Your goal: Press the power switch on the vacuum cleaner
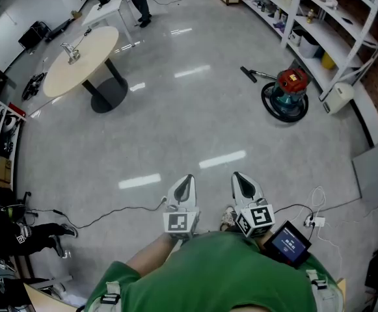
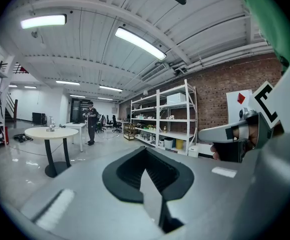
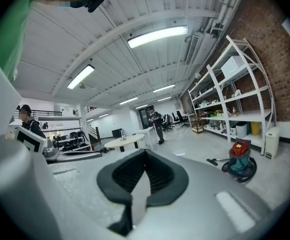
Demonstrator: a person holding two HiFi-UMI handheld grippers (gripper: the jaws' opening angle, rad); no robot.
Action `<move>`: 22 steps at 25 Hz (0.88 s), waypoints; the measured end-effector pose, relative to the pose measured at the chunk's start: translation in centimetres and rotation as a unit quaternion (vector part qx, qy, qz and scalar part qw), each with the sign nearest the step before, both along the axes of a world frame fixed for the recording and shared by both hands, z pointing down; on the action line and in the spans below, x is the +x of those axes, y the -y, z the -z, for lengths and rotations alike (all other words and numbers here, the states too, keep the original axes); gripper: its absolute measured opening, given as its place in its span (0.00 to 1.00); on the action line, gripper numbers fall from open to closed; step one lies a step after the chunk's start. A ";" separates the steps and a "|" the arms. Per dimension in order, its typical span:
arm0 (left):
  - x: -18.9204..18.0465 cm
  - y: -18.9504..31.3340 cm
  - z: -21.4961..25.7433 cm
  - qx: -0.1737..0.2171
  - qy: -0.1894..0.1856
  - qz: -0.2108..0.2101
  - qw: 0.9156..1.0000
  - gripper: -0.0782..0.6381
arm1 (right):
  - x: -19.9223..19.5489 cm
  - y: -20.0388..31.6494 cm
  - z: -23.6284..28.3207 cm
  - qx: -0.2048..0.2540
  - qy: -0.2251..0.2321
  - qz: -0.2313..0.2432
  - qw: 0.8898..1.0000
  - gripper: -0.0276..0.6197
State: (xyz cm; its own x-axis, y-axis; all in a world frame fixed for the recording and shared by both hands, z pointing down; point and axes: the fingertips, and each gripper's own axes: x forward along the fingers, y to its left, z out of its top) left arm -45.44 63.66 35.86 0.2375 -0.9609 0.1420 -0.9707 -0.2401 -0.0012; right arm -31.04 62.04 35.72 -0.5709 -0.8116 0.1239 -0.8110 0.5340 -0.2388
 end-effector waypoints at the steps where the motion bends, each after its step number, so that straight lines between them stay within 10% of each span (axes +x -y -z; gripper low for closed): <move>1: 0.4 0.6 0.0 -0.002 0.002 0.000 1.000 0.12 | 0.4 0.6 0.1 0.002 0.004 0.001 1.000 0.04; 22: 10.9 11.0 0.0 -0.012 0.032 -0.025 0.999 0.12 | 11.1 9.6 -1.8 -0.018 0.031 -0.031 0.999 0.04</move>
State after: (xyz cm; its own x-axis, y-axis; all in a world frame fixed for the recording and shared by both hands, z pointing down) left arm -34.51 52.71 35.87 0.2751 -0.9441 0.1814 -0.9556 -0.2892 -0.0562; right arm -19.90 52.43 37.49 -0.5274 -0.8412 0.1198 -0.8252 0.4735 -0.3079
